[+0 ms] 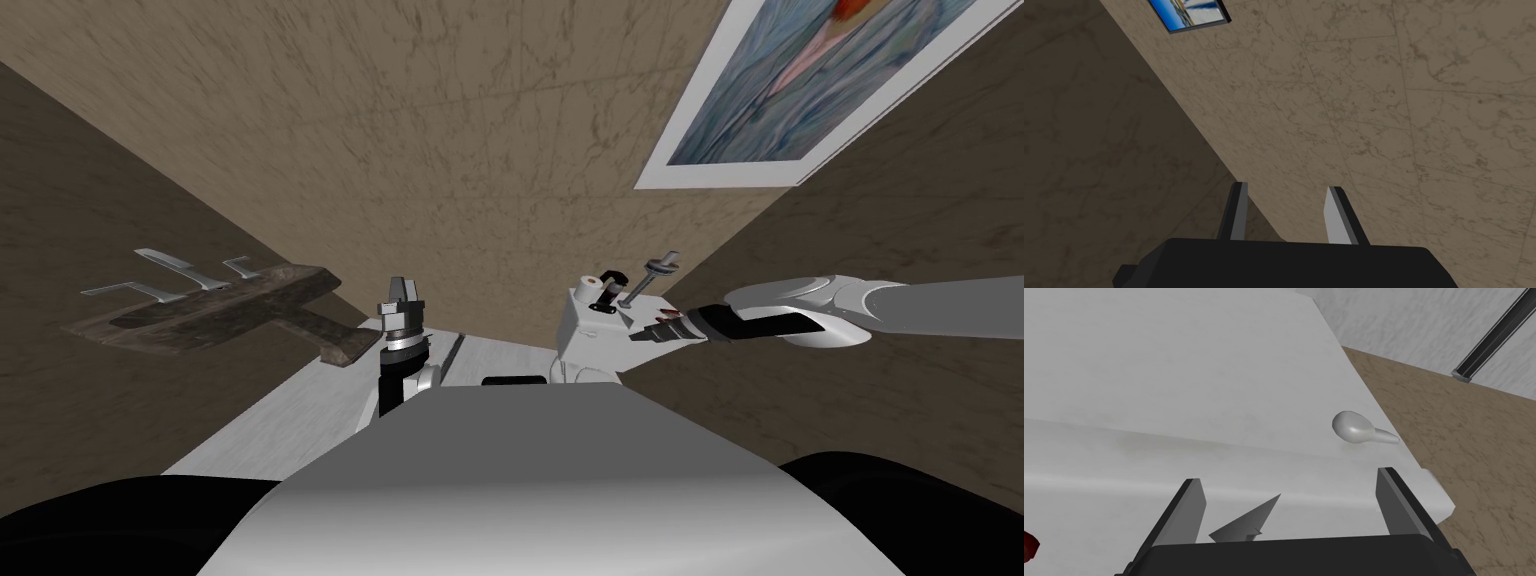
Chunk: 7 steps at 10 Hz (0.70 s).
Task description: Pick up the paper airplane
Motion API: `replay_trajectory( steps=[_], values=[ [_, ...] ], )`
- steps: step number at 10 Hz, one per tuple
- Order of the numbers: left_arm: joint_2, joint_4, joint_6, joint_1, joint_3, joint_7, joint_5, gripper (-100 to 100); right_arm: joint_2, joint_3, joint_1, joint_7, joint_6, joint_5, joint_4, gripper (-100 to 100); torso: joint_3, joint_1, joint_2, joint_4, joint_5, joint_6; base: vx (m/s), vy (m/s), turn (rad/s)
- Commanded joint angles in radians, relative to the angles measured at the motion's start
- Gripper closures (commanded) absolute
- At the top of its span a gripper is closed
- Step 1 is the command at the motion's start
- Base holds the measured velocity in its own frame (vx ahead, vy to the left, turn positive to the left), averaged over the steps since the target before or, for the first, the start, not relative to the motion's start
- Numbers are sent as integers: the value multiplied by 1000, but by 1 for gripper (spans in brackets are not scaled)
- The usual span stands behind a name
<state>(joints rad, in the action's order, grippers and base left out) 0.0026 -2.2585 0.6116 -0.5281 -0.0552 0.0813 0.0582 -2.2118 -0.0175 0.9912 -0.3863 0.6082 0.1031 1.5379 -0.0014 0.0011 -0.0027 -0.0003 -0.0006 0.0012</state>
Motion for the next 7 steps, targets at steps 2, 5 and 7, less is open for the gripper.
replay_trajectory(
  steps=[2,5,7],
  values=[
    [0,0,0,0,0,0,0,0,-7,3,-3,-6,-9,4,-4,-100,0,0,0,0,0,0,16,0,-14],
    [0,0,0,0,0,0,0,0,-7,3,-3,-6,-9,4,-4,-100,0,0,1,0,0,0,19,0,8],
    [0,0,0,0,0,0,0,0,-12,6,-5,-11,-17,7,-7,-100,0,0,1,0,0,0,28,0,-5]
  ],
)
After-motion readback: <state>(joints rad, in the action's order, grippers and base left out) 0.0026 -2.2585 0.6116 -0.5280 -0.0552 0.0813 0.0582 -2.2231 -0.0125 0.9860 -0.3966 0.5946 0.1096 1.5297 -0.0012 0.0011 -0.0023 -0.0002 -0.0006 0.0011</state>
